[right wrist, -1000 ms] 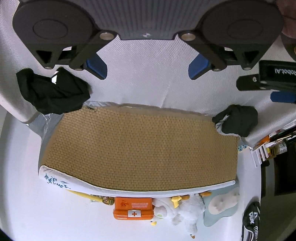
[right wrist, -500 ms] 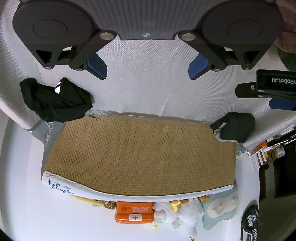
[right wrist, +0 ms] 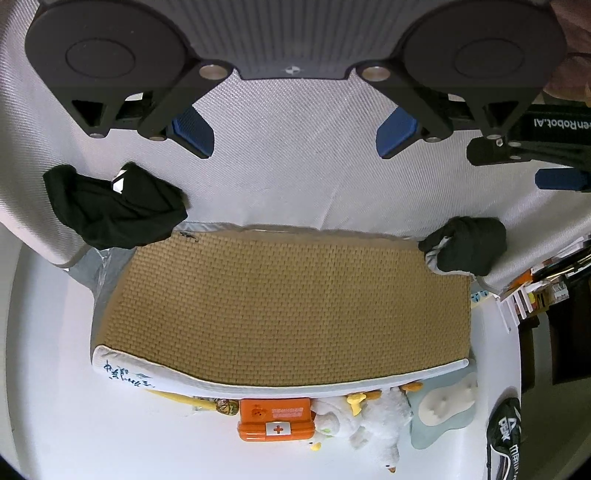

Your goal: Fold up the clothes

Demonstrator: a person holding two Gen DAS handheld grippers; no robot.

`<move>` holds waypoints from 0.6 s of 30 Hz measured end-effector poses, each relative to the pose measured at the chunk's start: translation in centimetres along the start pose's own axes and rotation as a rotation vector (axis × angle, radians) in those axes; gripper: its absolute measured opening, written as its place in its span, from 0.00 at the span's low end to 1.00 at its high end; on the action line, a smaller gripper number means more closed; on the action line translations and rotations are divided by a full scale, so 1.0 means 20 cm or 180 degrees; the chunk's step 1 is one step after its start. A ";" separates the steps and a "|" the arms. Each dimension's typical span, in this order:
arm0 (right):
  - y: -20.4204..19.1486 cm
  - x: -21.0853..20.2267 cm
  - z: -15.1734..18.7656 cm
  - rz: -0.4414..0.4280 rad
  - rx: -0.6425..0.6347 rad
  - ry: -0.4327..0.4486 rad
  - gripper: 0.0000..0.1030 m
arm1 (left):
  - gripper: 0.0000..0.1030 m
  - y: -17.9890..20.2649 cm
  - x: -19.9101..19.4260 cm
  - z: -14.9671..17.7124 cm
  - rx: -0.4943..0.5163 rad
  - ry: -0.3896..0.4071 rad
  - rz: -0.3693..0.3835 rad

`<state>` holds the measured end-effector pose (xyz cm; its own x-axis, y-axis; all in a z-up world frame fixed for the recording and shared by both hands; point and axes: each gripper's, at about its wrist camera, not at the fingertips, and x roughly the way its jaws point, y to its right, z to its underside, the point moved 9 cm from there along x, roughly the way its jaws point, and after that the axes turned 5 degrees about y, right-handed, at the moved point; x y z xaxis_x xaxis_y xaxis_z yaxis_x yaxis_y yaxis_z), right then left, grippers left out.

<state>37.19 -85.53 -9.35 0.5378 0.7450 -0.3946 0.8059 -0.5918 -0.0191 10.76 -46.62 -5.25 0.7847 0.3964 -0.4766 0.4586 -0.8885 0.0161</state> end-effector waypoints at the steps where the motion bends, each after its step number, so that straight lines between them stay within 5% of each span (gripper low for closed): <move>1: 0.00 -0.01 0.00 0.0011 -0.0003 0.0003 0.93 | 1.00 0.00 -0.01 0.00 -0.0001 -0.0002 -0.0001; 18: -0.04 -0.08 0.03 0.0042 -0.0048 0.0010 0.93 | 1.00 -0.02 -0.06 0.05 -0.0040 -0.0071 -0.0027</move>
<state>35.54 -86.46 -9.18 0.5492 0.7381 -0.3918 0.8023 -0.5969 0.0001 9.24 -47.03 -5.56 0.7714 0.3984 -0.4962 0.4704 -0.8822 0.0230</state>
